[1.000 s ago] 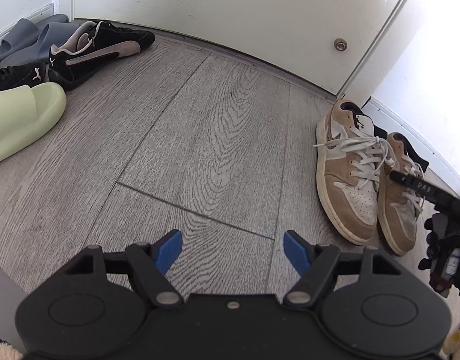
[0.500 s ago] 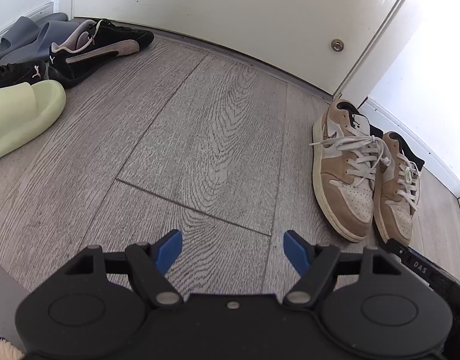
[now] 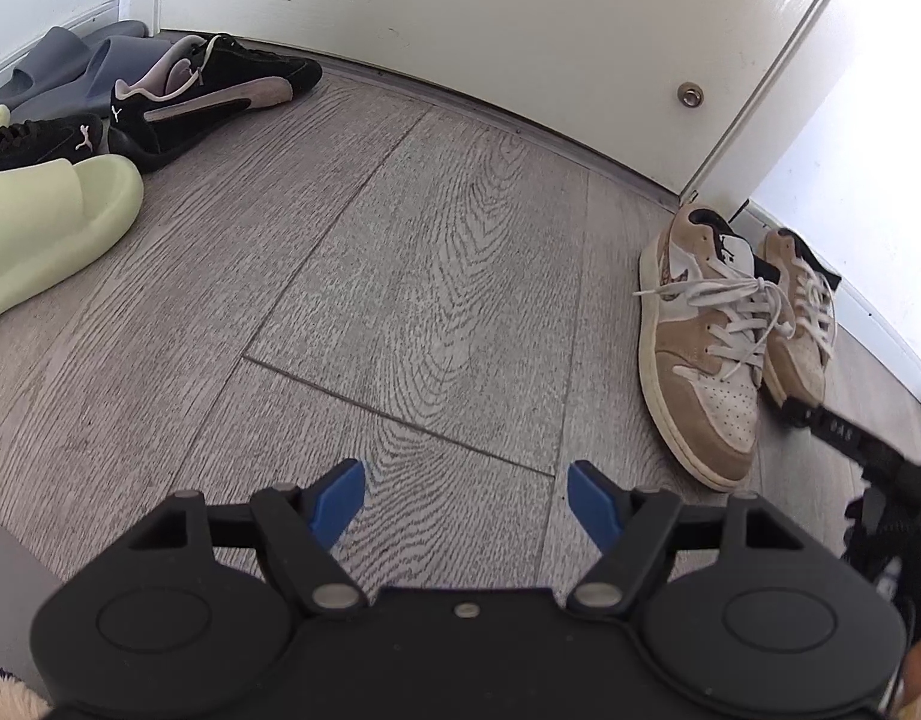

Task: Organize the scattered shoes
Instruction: 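Lower the tan sneaker beside its mate and open the right tool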

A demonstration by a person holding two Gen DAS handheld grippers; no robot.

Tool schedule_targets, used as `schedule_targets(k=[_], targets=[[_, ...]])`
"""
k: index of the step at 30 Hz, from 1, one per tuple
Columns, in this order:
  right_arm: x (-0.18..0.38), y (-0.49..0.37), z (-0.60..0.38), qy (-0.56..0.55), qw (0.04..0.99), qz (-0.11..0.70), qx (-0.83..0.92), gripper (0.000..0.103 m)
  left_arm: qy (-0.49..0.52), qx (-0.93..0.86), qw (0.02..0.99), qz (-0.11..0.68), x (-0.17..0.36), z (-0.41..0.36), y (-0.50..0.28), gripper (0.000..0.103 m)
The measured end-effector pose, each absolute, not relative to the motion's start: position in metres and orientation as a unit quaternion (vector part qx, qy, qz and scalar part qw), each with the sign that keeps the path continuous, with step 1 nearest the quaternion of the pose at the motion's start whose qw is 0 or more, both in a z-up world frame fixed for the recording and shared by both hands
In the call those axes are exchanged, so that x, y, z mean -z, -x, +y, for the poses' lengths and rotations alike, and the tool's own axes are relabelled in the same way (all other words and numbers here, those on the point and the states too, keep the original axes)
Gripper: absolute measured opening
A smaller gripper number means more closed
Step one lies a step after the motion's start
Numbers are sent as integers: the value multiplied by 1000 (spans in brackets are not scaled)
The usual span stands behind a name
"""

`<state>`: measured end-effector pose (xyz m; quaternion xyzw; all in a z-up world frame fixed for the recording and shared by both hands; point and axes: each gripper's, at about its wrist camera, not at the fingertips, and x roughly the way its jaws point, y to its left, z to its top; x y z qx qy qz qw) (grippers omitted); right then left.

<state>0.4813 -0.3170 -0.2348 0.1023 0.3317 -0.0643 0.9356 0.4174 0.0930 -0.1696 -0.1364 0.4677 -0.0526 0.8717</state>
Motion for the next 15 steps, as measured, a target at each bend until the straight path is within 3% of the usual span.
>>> schedule_targets(k=[11, 13, 15], targets=[[233, -457, -304, -148, 933, 323, 56, 60, 145, 54, 871, 467, 170, 96, -417, 75], [228, -440, -287, -157, 937, 311, 30, 77, 150, 57, 870, 467, 170, 97, -417, 75], [221, -432, -270, -151, 942, 300, 5, 85, 154, 59, 869, 466, 170, 99, -416, 75]])
